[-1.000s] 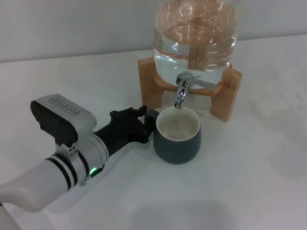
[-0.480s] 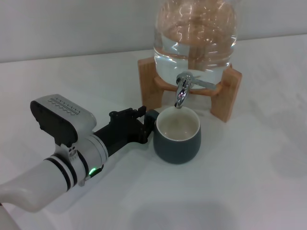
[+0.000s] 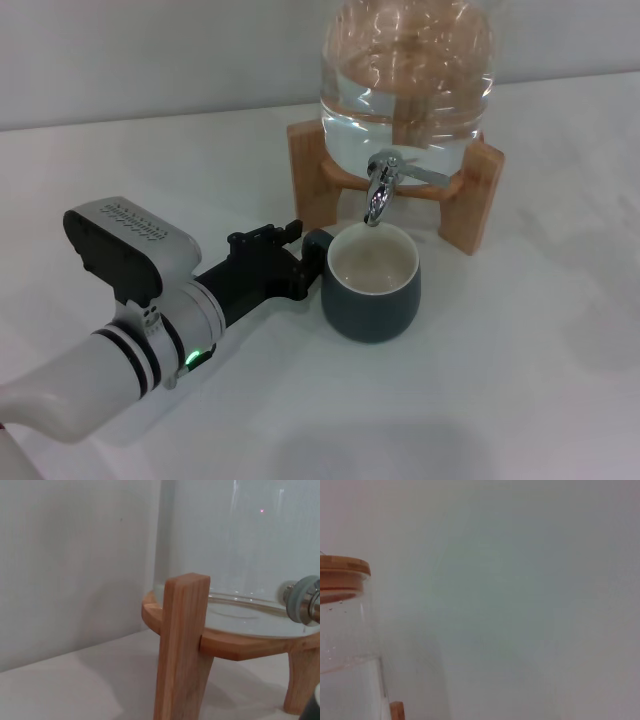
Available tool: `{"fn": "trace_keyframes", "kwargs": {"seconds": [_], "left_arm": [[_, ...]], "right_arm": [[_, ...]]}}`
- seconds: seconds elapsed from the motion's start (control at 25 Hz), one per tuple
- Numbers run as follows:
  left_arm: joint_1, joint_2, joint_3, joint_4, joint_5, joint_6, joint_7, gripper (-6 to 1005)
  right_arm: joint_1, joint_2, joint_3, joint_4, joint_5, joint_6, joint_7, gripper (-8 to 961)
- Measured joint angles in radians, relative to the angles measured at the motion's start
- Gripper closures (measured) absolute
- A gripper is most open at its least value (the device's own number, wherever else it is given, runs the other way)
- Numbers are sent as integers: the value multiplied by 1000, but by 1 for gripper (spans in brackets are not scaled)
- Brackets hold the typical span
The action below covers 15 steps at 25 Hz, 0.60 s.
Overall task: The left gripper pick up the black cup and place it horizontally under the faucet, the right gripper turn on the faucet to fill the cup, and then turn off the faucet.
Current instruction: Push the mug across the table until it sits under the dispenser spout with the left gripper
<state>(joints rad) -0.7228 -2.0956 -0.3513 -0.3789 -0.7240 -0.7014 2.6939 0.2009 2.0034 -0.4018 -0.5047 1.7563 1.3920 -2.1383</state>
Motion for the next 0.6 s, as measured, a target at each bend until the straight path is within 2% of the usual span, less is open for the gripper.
{"fn": "trace_keyframes", "kwargs": {"seconds": [0.6], "left_arm": [[3,2,0,7,-5,-3,-4,615]], "right_arm": [[-1,0,0,0,3,-2,-4,99]]}}
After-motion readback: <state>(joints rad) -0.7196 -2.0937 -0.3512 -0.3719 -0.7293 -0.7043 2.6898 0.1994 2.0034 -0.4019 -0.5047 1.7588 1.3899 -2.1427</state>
